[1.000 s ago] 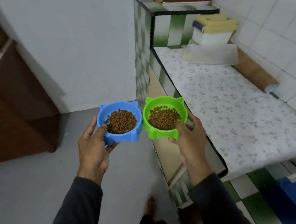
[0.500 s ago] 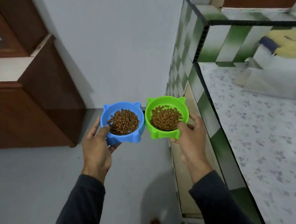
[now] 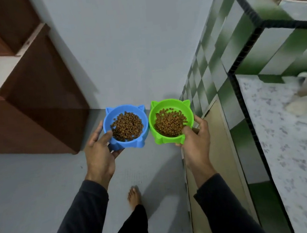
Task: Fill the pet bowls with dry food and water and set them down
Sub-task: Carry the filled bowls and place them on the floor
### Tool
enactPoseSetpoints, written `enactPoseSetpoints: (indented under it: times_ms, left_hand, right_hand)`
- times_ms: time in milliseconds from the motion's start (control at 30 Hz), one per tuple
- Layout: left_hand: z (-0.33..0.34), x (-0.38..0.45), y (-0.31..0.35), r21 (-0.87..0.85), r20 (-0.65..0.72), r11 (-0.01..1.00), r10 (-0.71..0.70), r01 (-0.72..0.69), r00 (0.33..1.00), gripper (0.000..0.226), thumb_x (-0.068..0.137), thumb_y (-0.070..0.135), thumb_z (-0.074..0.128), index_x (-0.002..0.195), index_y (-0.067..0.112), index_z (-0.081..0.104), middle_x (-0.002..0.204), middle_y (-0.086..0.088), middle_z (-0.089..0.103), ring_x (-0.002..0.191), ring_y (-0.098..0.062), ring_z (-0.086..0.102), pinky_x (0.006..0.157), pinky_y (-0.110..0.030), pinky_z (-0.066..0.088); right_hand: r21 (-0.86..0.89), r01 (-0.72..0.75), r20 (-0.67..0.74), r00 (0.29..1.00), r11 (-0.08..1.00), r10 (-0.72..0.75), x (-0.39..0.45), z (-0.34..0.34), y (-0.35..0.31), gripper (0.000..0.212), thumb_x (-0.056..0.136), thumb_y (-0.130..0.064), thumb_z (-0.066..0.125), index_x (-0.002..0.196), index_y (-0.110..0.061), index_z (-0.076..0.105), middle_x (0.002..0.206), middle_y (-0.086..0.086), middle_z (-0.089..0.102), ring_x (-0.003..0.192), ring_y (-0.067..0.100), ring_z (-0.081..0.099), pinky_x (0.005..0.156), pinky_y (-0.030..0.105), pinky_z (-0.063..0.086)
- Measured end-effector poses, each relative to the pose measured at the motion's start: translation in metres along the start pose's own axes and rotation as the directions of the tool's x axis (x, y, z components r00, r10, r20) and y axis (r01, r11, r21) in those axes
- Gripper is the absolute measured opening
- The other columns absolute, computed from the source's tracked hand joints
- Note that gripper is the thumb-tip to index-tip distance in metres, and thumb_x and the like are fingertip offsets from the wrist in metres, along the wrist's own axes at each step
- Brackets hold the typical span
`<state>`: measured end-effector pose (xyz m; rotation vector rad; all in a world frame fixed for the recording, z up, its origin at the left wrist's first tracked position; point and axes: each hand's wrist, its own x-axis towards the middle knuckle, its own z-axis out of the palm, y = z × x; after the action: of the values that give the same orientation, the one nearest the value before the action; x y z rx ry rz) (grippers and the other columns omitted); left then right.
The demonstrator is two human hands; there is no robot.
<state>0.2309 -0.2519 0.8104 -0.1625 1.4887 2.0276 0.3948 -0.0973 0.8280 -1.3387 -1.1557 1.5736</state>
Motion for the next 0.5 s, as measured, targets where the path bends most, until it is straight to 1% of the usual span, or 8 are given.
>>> enactPoseSetpoints:
  times_ms: [67, 133, 200, 267, 333, 400, 500]
  left_hand:
    - [0.006, 0.026, 0.007, 0.005, -0.001, 1.0, -0.007, 0.007, 1.0, 0.041, 0.098, 0.011, 0.061, 0.13, 0.037, 0.068, 0.119, 0.001, 0.076, 0.099, -0.026, 0.074, 0.07, -0.039, 0.06]
    - [0.01, 0.051, 0.011, 0.024, -0.01, 0.999, -0.023, 0.023, 1.0, 0.042, 0.098, 0.01, 0.061, 0.129, 0.037, 0.069, 0.119, 0.001, 0.076, 0.099, -0.026, 0.074, 0.072, -0.04, 0.059]
    - [0.013, 0.075, 0.017, 0.028, 0.006, 0.999, -0.027, 0.027, 1.0, 0.044, 0.098, 0.01, 0.06, 0.132, 0.037, 0.067, 0.118, 0.002, 0.076, 0.1, -0.026, 0.074, 0.073, -0.04, 0.059]
    - [0.015, 0.099, 0.021, 0.05, 0.009, 0.998, -0.029, 0.028, 1.0, 0.045, 0.098, 0.009, 0.06, 0.134, 0.036, 0.066, 0.117, 0.004, 0.077, 0.1, -0.025, 0.075, 0.072, -0.039, 0.06]
    - [0.019, 0.121, 0.023, 0.074, 0.004, 0.997, -0.032, 0.032, 0.999, 0.046, 0.098, 0.009, 0.059, 0.136, 0.036, 0.064, 0.114, 0.006, 0.077, 0.1, -0.023, 0.075, 0.072, -0.038, 0.06]
    - [0.023, 0.14, 0.023, 0.09, 0.004, 0.995, -0.042, 0.041, 0.999, 0.047, 0.099, 0.009, 0.058, 0.136, 0.036, 0.064, 0.114, 0.007, 0.077, 0.101, -0.024, 0.074, 0.076, -0.039, 0.06]
    - [0.029, 0.168, 0.019, 0.091, -0.012, 0.994, -0.061, 0.061, 0.998, 0.046, 0.1, 0.008, 0.057, 0.134, 0.037, 0.065, 0.114, 0.005, 0.077, 0.102, -0.025, 0.073, 0.08, -0.041, 0.059]
  right_hand:
    - [0.001, -0.01, -0.01, 1.0, 1.0, 0.01, 0.018, 0.02, -0.001, 0.046, 0.073, -0.018, 0.058, 0.103, -0.053, 0.061, 0.107, 0.005, 0.068, 0.095, 0.026, 0.07, 0.054, 0.035, 0.057]
    - [-0.013, -0.012, -0.012, 1.0, 1.0, 0.012, 0.035, 0.039, 0.0, 0.048, 0.077, -0.013, 0.058, 0.108, -0.048, 0.061, 0.11, 0.006, 0.067, 0.097, 0.025, 0.069, 0.055, 0.036, 0.057]
    - [0.002, -0.024, -0.021, 0.999, 1.0, 0.024, 0.05, 0.056, 0.001, 0.049, 0.08, -0.007, 0.058, 0.112, -0.045, 0.06, 0.113, 0.003, 0.066, 0.098, 0.021, 0.068, 0.056, 0.035, 0.057]
    - [0.013, -0.044, -0.028, 0.999, 0.999, 0.044, 0.065, 0.073, 0.003, 0.05, 0.081, -0.004, 0.056, 0.113, -0.043, 0.06, 0.109, -0.005, 0.067, 0.095, 0.015, 0.068, 0.056, 0.033, 0.057]
    - [0.025, -0.058, -0.031, 0.998, 0.998, 0.059, 0.079, 0.089, 0.006, 0.051, 0.081, -0.002, 0.056, 0.115, -0.04, 0.061, 0.102, -0.012, 0.067, 0.09, 0.01, 0.068, 0.056, 0.034, 0.059]
    - [0.041, -0.068, -0.043, 0.997, 0.997, 0.07, 0.094, 0.103, 0.009, 0.052, 0.081, 0.001, 0.055, 0.117, -0.037, 0.061, 0.106, -0.008, 0.066, 0.092, 0.012, 0.068, 0.057, 0.035, 0.06]
    - [0.039, -0.087, -0.036, 0.995, 0.995, 0.088, 0.117, 0.117, 0.017, 0.055, 0.083, 0.002, 0.054, 0.119, -0.038, 0.059, 0.114, 0.001, 0.065, 0.096, 0.016, 0.067, 0.059, 0.032, 0.058]
